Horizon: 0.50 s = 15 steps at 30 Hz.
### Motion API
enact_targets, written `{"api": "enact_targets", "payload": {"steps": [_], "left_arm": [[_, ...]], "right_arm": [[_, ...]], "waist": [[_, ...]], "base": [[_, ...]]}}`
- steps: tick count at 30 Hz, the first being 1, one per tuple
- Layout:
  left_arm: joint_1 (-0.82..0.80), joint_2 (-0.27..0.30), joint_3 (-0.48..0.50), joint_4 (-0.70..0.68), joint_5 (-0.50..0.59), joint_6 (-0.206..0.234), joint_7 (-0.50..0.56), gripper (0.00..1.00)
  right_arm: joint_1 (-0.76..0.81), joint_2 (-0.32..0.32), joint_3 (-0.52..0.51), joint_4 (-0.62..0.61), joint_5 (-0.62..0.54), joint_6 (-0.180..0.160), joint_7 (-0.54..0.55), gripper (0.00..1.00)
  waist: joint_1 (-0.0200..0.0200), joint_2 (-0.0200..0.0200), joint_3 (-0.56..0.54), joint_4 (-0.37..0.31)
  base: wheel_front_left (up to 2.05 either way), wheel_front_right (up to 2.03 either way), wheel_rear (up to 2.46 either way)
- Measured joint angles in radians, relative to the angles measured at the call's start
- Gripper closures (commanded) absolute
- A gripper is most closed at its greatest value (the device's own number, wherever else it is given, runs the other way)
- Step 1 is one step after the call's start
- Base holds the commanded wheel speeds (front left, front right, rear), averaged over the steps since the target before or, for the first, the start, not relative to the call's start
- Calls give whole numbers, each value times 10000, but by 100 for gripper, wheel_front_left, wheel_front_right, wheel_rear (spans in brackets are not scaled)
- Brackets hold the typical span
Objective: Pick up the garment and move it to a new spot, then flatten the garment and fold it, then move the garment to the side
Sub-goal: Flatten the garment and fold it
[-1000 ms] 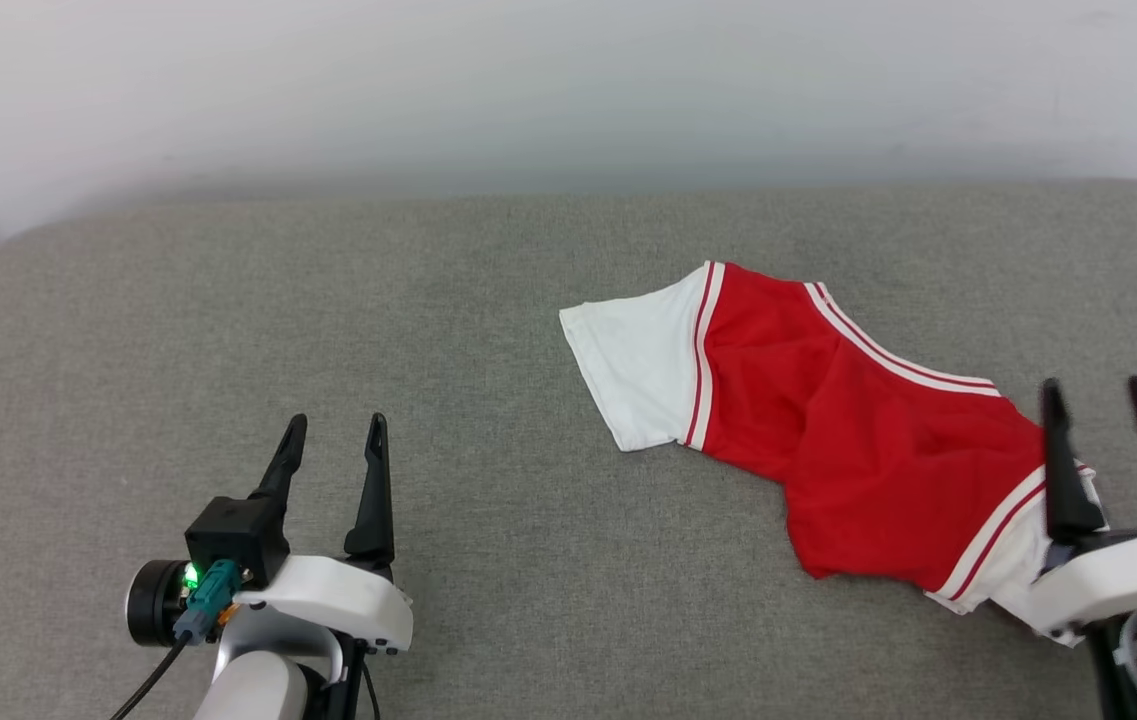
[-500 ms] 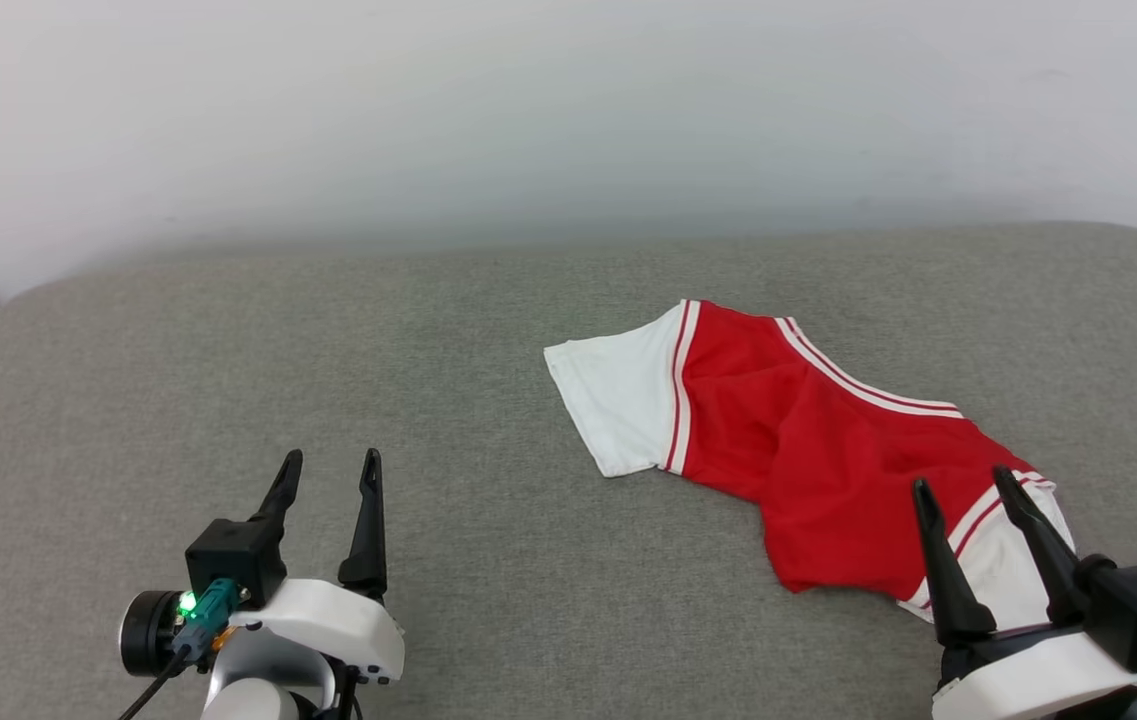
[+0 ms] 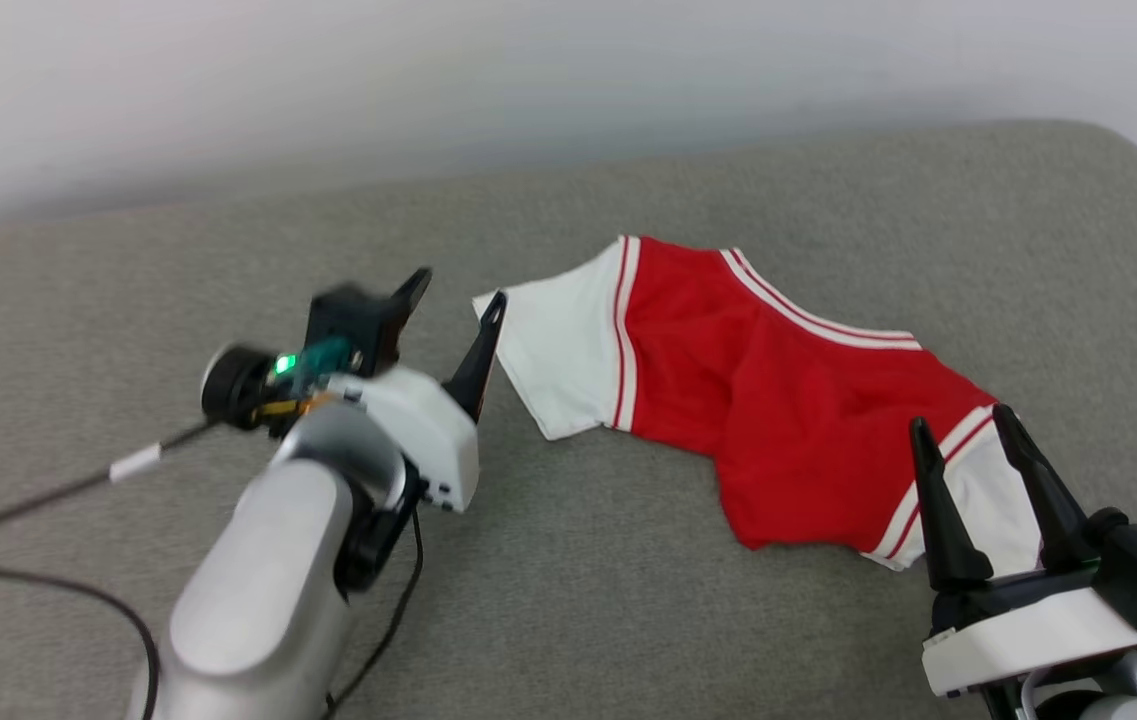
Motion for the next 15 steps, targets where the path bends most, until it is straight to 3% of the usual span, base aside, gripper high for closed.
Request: {"api": "enact_targets", "payload": {"steps": [7,15], "left_arm": [[-2274,242,-562,1369,-305,-662,2510,0],[-3384,706,-1244,2980,-963,-848,5187,0]], "right_arm": [[-495,79,150,408,211,0,-385,0],[-989,125,441,922,483,0,-1068,0]], "waist": [[1,0,1058,-664],[2,0,2135,-1401]], "base": [[0,0,0],[0,0,0]]}}
